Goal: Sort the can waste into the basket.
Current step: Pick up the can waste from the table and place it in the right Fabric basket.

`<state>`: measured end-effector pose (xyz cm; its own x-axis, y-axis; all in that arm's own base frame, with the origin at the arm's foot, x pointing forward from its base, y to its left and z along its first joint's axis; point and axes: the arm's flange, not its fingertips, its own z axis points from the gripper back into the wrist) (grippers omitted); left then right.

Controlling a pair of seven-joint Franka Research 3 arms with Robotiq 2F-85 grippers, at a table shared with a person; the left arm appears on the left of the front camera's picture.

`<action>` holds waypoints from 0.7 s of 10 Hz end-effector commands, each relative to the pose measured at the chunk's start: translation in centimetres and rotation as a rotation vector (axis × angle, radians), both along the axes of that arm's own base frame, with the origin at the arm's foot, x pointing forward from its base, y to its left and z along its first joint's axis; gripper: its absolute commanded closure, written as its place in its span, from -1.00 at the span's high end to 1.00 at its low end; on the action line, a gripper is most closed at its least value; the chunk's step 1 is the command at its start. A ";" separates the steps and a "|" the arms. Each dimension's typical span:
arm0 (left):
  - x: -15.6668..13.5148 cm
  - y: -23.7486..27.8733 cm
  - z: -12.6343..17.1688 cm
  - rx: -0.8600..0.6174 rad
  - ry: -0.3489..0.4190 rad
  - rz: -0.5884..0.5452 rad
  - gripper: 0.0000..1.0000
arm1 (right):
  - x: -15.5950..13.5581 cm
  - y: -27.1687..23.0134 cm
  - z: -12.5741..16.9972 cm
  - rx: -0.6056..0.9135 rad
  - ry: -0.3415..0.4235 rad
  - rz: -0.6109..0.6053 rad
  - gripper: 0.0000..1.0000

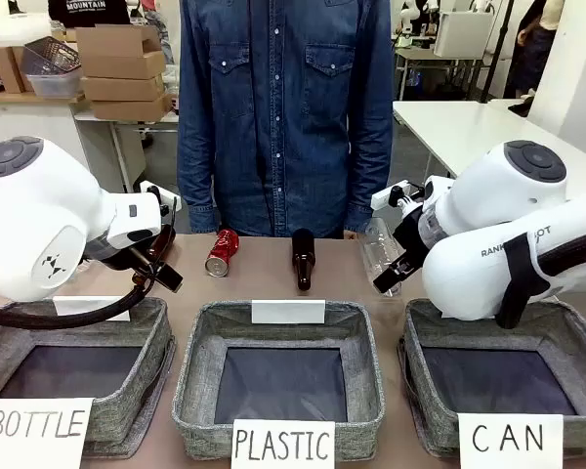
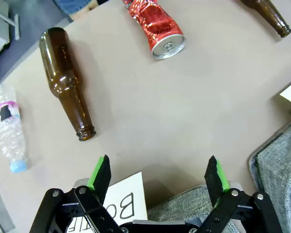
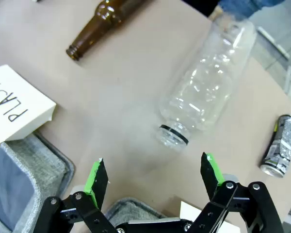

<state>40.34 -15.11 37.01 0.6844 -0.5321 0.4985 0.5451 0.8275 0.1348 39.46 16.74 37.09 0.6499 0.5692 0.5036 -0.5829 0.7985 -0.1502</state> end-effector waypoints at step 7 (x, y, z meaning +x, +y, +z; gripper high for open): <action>0.0 0.0 0.0 0.000 0.000 0.000 1.00 | 0.0 0.0 0.0 0.000 0.000 0.000 1.00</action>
